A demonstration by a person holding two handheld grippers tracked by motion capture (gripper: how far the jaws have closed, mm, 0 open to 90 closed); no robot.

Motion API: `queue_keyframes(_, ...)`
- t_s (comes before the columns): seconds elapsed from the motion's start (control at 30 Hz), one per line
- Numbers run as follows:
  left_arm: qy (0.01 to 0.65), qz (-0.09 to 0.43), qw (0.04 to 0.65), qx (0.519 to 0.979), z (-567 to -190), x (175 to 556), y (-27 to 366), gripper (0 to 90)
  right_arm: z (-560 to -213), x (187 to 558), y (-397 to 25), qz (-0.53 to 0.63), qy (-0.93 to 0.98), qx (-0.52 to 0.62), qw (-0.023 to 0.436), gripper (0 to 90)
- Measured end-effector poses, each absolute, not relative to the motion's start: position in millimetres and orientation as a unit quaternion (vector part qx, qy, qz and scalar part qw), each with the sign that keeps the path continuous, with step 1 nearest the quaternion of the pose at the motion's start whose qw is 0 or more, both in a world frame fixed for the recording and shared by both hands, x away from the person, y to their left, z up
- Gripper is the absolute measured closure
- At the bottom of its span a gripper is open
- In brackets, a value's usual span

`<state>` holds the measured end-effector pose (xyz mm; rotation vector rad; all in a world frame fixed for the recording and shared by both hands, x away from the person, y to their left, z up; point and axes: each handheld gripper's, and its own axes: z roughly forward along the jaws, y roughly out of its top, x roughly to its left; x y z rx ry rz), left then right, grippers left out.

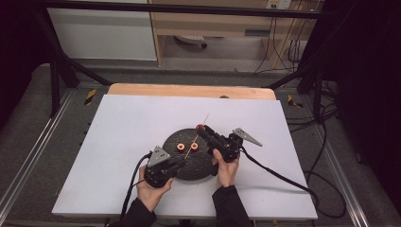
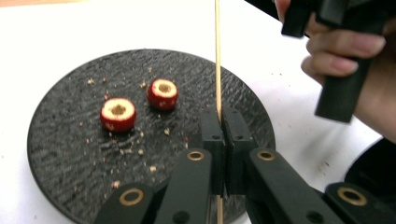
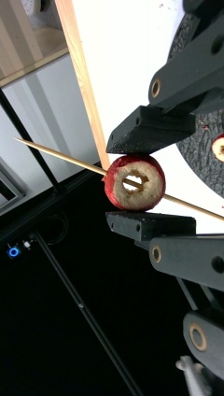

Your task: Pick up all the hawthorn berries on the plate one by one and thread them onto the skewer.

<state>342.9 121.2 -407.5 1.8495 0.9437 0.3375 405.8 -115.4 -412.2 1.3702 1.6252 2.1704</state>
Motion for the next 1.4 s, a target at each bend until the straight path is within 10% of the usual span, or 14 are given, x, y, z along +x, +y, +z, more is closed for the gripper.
queue_keyframes(1.03, 0.379, 0.137, 0.492, 0.772, -406, 362, 113, 88.6, -431, 387, -104, 0.669, 0.598, 0.441, 0.023, 60.0)
queue_keyframes(1.4, 0.373, 0.141, 0.480, 0.781, -408, 355, 137, 88.6, -415, 389, -117, 0.630, 0.647, 0.426, 0.045, 27.2)
